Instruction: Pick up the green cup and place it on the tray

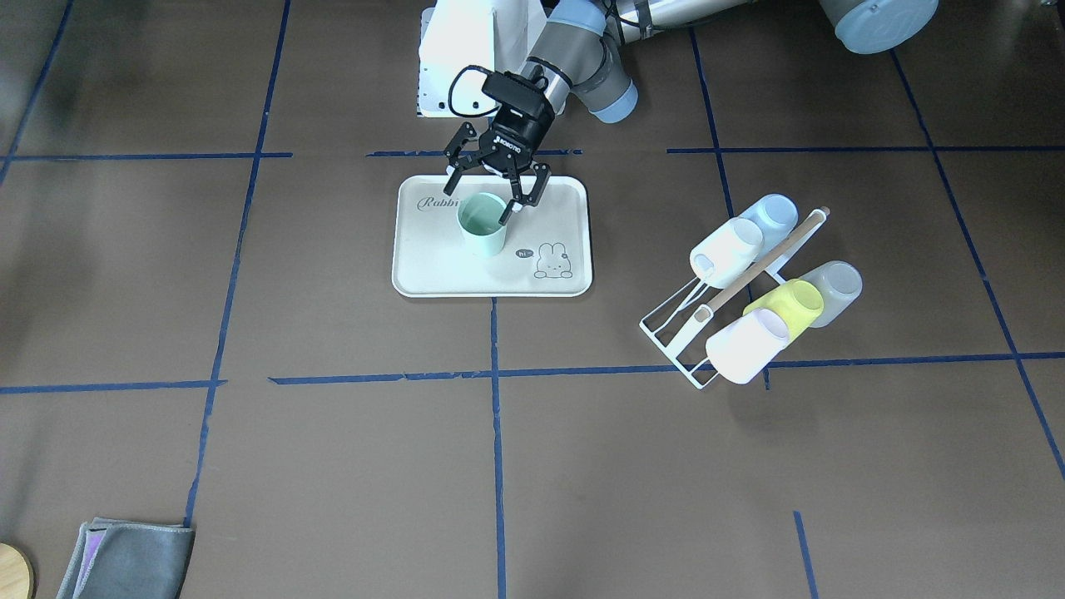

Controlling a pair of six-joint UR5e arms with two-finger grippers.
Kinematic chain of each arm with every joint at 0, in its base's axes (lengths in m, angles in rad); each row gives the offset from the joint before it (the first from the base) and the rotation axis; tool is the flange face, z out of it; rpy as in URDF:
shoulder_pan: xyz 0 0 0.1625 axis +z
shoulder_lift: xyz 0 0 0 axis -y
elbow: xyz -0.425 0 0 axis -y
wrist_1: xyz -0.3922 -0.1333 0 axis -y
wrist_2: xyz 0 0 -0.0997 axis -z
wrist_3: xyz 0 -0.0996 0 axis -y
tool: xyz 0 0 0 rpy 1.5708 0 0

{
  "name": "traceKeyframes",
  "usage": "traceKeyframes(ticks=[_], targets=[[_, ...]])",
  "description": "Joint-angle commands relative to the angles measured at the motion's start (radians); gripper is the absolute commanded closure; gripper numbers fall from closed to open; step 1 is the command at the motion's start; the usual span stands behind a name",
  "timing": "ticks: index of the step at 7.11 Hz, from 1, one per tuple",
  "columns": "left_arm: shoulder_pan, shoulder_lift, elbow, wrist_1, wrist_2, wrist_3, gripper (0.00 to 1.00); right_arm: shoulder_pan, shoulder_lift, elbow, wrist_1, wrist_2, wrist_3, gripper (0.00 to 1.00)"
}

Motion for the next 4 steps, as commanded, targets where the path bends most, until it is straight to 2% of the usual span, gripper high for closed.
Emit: traceKeyframes(ticks=[1,2,4], targets=[[-0.014,-0.002,-0.076,0.004,-0.001,0.047,0.01,-0.001,0.0,0.0,0.002,-0.001,0.001,0.0],[-0.032,0.001,-0.124,0.018,-0.006,0.05,0.01,-0.001,0.0,0.0,0.002,-0.001,0.001,0.0],[-0.109,0.007,-0.292,0.343,-0.059,0.113,0.01,0.001,0.0,0.0,0.003,-0.001,0.001,0.0]])
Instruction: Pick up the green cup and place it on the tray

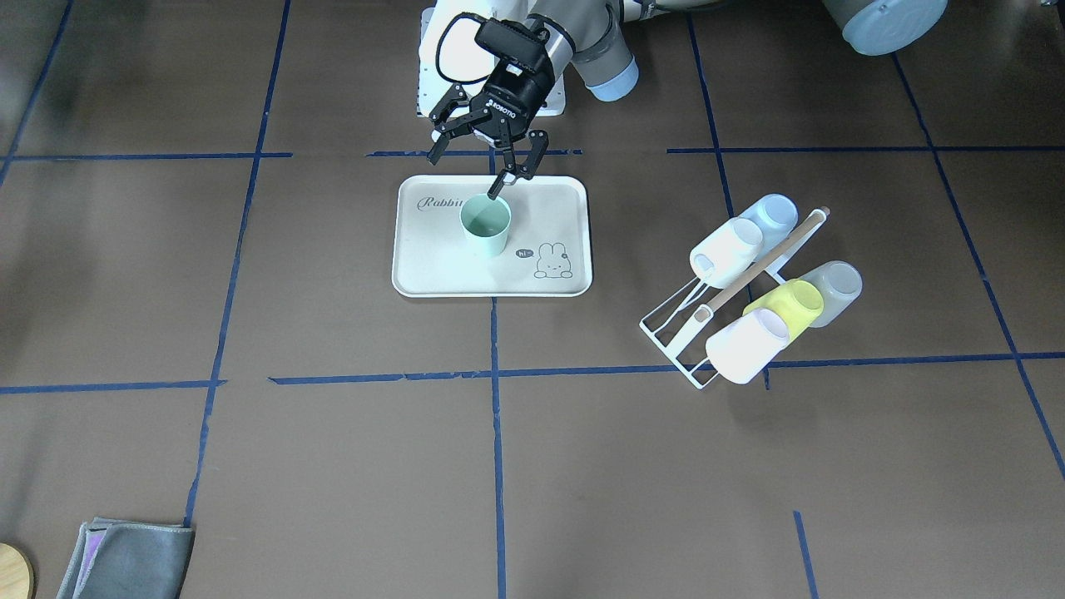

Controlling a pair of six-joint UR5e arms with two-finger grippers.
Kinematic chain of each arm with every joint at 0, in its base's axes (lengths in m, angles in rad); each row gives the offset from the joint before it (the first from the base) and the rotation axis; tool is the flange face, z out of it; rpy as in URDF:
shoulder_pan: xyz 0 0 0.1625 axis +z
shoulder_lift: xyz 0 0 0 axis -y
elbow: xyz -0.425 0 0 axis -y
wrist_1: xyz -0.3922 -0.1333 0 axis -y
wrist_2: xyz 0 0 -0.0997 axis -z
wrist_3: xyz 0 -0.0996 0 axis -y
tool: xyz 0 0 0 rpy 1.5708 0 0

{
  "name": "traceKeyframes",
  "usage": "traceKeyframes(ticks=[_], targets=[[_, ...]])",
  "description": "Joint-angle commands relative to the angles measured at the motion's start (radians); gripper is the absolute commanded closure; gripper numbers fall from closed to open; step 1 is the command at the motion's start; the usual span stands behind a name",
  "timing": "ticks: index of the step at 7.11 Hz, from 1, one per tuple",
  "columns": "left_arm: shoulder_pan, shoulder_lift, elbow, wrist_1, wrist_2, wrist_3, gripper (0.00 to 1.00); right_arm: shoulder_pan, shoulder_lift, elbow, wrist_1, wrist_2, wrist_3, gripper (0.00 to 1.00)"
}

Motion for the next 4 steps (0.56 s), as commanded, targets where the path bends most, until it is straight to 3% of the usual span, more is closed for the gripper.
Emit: traceKeyframes(ticks=[1,3,4], targets=[[-0.086,0.005,-0.162,0.301,-0.029,0.032,0.01,-0.001,0.0,0.0,0.001,0.0,0.0,0.0],[-0.169,0.014,-0.273,0.513,-0.094,0.03,0.01,-0.001,0.0,0.002,0.002,-0.006,0.0,0.0],[-0.205,0.066,-0.332,0.605,-0.097,0.029,0.0,0.001,0.002,0.0,0.002,-0.009,0.0,0.0]])
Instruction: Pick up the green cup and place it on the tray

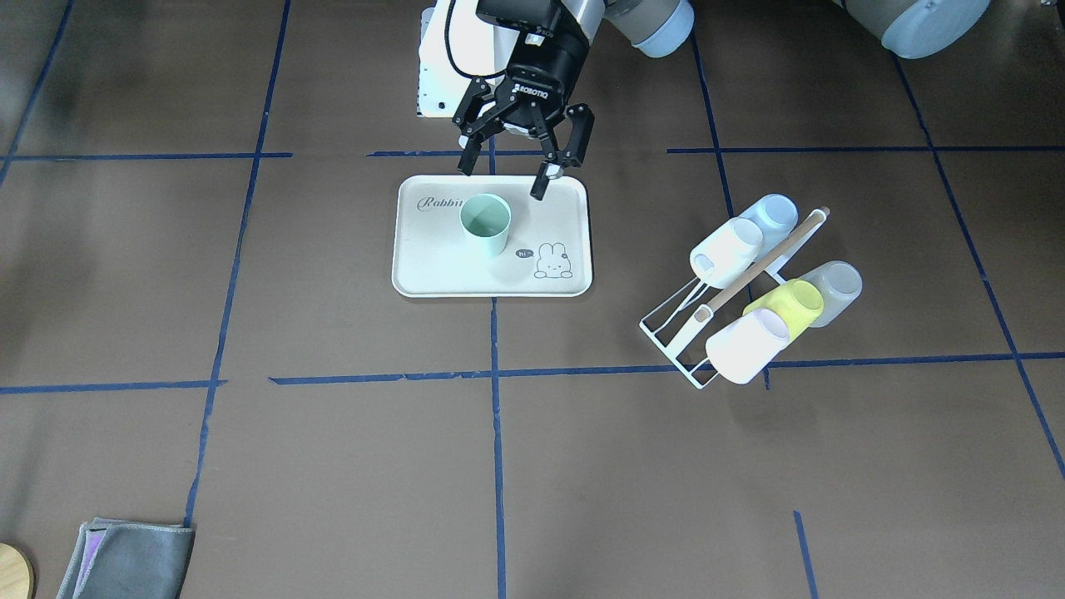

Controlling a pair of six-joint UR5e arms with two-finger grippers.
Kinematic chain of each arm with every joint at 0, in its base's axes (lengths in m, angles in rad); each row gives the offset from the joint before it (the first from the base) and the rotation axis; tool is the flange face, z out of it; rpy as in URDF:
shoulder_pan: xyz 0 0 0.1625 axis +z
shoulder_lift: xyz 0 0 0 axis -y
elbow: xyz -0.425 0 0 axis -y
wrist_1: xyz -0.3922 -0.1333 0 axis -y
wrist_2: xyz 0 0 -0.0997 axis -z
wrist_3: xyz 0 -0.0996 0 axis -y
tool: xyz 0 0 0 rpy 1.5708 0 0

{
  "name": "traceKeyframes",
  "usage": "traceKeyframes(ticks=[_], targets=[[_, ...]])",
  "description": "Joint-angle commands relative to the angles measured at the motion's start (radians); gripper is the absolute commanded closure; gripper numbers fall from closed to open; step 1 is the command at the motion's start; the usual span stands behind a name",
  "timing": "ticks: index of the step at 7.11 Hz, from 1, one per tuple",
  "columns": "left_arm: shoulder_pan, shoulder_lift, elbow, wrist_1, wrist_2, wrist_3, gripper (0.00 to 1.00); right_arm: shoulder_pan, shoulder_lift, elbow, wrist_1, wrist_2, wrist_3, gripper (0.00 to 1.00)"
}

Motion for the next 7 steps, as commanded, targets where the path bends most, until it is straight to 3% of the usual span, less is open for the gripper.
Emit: traceKeyframes(ticks=[1,2,3,5,7], targets=[[-0.077,0.079,-0.087,0.143,-0.037,-0.015,0.0,-0.001,0.0,-0.003,-0.001,-0.004,0.0,0.0],[-0.144,0.124,-0.1,0.242,-0.109,-0.02,0.0,0.001,0.0,-0.015,-0.001,0.007,-0.002,0.0],[-0.271,0.121,-0.128,0.39,-0.266,-0.02,0.0,0.001,-0.002,-0.015,-0.001,0.007,-0.002,0.0],[-0.542,0.162,-0.15,0.506,-0.718,-0.021,0.0,0.001,-0.002,-0.012,-0.001,0.008,0.0,0.0],[-0.798,0.268,-0.125,0.639,-1.112,0.005,0.0,0.001,-0.002,-0.016,-0.003,0.01,0.0,0.0]])
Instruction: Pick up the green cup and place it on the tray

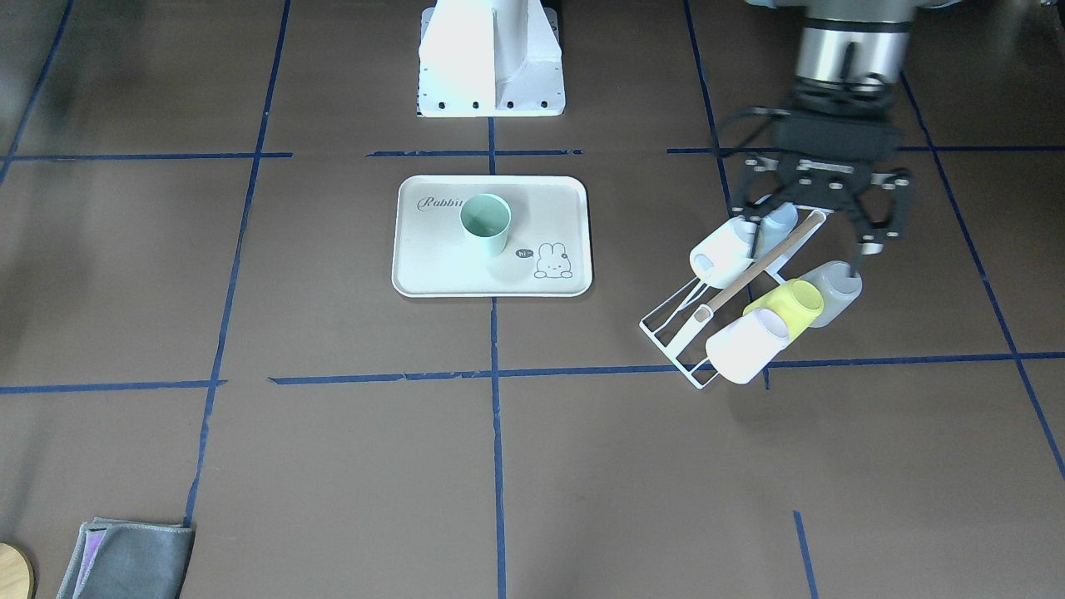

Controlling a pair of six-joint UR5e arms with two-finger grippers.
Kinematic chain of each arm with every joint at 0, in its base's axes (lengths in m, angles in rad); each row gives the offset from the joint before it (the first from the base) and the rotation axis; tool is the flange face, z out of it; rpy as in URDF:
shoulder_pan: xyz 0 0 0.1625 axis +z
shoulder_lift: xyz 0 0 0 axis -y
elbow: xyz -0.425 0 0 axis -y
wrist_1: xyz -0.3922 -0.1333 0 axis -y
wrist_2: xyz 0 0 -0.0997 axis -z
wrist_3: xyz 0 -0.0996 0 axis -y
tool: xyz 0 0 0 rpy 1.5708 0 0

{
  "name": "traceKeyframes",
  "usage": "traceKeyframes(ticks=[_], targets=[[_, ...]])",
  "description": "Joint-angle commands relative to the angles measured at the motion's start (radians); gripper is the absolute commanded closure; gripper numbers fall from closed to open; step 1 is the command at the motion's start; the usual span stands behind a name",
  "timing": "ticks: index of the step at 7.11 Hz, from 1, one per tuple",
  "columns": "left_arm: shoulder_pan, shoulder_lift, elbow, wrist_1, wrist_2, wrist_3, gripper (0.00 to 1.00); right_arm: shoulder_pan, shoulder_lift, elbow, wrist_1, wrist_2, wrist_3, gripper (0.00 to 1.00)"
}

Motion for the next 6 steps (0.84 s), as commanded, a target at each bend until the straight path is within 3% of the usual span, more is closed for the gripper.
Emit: traceKeyframes(ticks=[1,3,4,5,6], targets=[[-0.216,0.15,0.029,0.085,-0.365,0.091,0.0,0.0,0.0,-0.007,-0.003,0.003,0.0,0.0],[-0.354,0.302,0.14,0.087,-0.514,0.294,0.0,0.0,0.001,-0.017,-0.006,0.042,-0.001,0.0],[-0.485,0.35,0.253,0.096,-0.6,0.393,0.0,0.012,0.0,-0.02,-0.006,0.05,-0.005,0.0],[-0.573,0.349,0.379,0.087,-0.615,0.553,0.0,0.037,0.003,-0.026,-0.006,0.05,-0.009,0.0],[-0.588,0.357,0.411,0.105,-0.612,0.553,0.0,0.038,0.008,-0.033,-0.007,0.05,-0.009,0.0]])
